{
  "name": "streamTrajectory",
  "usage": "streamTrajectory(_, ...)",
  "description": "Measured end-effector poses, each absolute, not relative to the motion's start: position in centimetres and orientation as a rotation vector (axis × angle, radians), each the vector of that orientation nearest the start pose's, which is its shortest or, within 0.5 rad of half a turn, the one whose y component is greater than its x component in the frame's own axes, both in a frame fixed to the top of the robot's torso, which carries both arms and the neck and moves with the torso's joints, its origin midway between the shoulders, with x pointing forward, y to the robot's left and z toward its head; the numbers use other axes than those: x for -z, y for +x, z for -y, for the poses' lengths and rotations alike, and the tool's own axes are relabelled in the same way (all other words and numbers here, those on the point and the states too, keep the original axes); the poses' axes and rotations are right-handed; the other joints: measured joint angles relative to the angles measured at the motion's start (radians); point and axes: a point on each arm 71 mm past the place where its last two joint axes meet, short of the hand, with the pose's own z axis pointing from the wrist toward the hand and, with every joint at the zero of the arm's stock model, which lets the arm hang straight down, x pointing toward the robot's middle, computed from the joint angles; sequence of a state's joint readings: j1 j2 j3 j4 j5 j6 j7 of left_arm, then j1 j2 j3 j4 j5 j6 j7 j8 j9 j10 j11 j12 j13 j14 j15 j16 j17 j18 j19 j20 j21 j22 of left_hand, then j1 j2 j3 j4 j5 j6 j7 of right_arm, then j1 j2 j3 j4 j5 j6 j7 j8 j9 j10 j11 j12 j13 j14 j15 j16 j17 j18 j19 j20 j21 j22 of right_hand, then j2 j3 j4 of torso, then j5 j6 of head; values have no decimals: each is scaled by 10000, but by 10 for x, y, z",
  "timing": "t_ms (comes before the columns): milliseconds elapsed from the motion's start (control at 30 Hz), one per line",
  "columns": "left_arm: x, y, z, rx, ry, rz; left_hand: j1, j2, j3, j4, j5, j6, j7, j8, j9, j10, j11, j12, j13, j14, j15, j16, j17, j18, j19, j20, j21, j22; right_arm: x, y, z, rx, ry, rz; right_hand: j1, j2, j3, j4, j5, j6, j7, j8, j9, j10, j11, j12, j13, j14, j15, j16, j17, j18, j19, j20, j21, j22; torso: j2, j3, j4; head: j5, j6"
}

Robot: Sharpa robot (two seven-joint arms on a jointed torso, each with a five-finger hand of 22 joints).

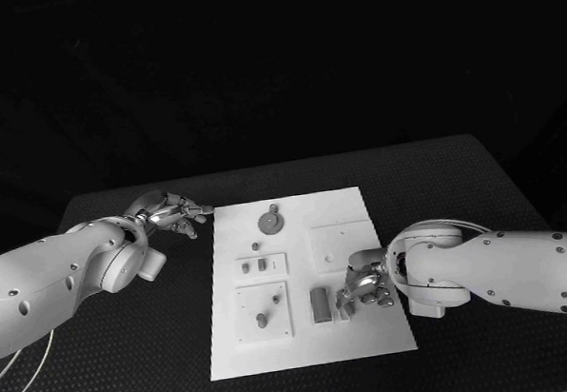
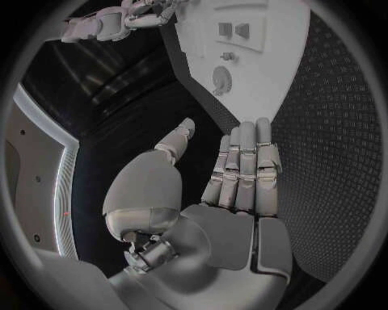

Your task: Assemble the parts on the task board

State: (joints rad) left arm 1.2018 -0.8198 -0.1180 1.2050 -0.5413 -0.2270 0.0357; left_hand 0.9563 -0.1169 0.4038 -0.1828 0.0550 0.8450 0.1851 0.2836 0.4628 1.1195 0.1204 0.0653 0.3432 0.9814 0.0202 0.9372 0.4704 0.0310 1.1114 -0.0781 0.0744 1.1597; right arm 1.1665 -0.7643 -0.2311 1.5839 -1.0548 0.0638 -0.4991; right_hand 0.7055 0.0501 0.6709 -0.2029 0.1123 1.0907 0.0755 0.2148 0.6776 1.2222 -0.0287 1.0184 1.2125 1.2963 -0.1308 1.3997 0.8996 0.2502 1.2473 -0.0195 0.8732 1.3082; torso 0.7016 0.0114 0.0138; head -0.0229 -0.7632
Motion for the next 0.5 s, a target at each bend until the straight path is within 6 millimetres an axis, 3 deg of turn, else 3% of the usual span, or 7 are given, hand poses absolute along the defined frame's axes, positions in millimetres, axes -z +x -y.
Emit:
streamTrajectory(233, 238, 524, -298, 8595, -8021, -18132, 0, 0, 0, 0, 0, 0, 0, 0, 0, 0, 0, 0, 0, 0, 0, 0, -1, 0, 0, 0, 0, -9, 298, 415, 168, -4617, 652, -24969, -148, -148, 0, 0, 0, 1, 1, 1, -47, 0, 0, 0, -1, -1, 0, 0, -5, 0, 0, 1, 0, 0, 1, 1, -1, 20, -2)
streamTrajectory(500, 238, 524, -298, 8583, -8018, -18138, 0, 0, 0, 0, 0, 0, 0, 0, 1, 0, 0, 0, 0, 0, 0, 0, -2, 1, 0, 0, 0, -9, 298, 415, 168, -4642, 705, -24977, -650, -650, 22, 280, 0, 1, 1, 1, -120, -1, 1, -1, -2, -1, 0, 0, -23, 0, 0, 1, 0, 0, 1, 0, -1, 37, -23)
